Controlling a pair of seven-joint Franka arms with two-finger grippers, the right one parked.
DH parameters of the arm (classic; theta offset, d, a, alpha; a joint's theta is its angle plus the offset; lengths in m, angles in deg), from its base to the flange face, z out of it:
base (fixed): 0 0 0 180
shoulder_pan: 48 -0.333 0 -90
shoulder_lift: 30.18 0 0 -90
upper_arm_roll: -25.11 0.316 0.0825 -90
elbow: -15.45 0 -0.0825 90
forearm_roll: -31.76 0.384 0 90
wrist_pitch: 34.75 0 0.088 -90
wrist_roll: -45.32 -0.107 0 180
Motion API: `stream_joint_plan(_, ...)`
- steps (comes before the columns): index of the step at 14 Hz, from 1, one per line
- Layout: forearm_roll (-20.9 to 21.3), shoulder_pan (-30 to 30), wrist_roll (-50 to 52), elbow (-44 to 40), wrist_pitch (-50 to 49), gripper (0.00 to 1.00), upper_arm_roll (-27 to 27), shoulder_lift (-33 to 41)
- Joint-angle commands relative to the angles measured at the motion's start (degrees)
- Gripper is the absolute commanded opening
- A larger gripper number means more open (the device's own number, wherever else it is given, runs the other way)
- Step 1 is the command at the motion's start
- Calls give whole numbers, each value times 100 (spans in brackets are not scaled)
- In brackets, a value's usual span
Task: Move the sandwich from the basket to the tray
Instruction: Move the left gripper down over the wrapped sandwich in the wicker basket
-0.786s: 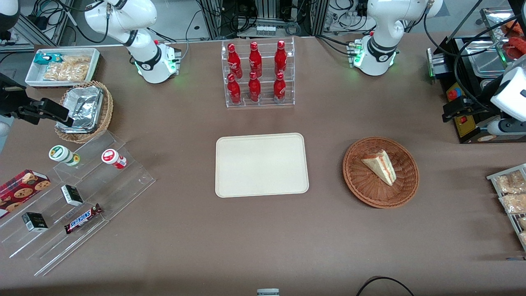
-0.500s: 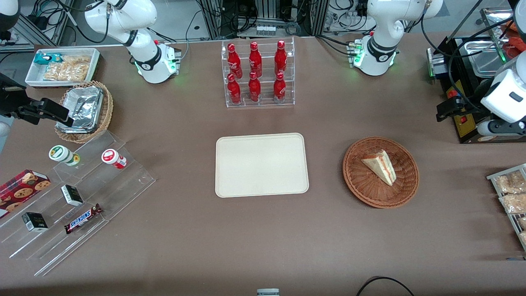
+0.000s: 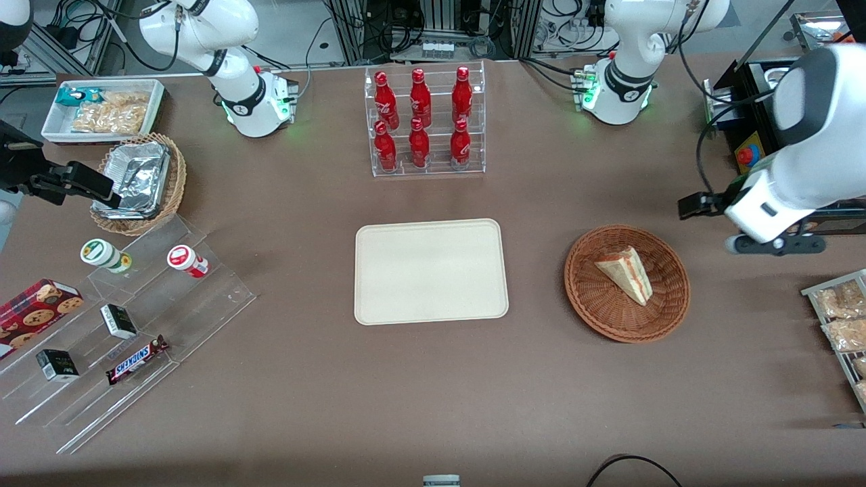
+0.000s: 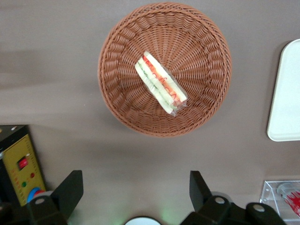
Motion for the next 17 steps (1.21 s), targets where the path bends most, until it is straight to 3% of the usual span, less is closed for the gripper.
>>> stream_joint_plan(1,53,163,95,736,738,100,6,193)
stream_joint_plan(9,53,172,559,2574,3420,100,6,238)
stream_joint_plan(17,53,479,3493,2794,3886,100,6,167)
